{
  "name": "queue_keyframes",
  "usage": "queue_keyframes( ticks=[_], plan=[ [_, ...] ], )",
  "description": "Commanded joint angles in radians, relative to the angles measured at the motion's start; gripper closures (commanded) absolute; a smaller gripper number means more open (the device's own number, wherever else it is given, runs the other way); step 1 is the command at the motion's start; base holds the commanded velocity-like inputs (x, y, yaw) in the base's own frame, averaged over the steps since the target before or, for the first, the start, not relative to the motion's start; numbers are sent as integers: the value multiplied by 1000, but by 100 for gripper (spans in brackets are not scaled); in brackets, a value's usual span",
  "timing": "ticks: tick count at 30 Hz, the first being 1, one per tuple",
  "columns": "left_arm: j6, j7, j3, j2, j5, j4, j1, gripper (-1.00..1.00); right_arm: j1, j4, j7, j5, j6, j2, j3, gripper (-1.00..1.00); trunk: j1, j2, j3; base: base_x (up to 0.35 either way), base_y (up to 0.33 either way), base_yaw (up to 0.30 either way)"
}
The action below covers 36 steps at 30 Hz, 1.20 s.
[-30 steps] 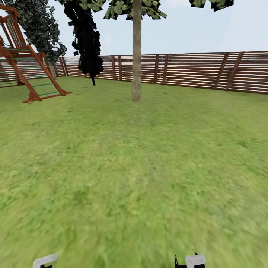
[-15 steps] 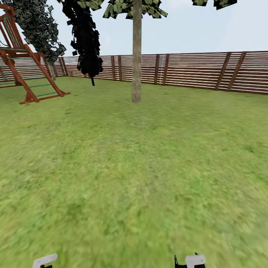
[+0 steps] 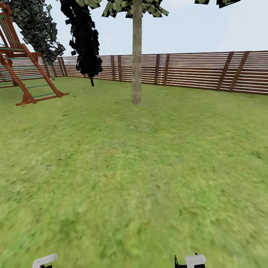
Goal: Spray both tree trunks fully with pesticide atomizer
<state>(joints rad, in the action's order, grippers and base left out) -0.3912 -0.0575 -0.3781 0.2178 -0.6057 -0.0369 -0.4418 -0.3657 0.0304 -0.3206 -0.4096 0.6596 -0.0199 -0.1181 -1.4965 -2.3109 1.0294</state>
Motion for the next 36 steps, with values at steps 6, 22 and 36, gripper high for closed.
queue_keyframes(
  ticks=[6, 22, 36],
  plan=[
    [0, -1, 0, 0, 0, 0, 0, 100, 0, 0, 0, 0, 0, 0, 0, -100, 0, 0, 0, 340, 0, 0],
    [0, -1, 0, 0, 0, 0, 0, 100, -1, -1, 0, 0, 0, 0, 0, -100, 0, 0, 0, 340, 0, 0],
    [0, -1, 0, 0, 0, 0, 0, 100, 0, 0, 0, 0, 0, 0, 0, -100, 0, 0, 0, 340, 0, 0]
  ],
)
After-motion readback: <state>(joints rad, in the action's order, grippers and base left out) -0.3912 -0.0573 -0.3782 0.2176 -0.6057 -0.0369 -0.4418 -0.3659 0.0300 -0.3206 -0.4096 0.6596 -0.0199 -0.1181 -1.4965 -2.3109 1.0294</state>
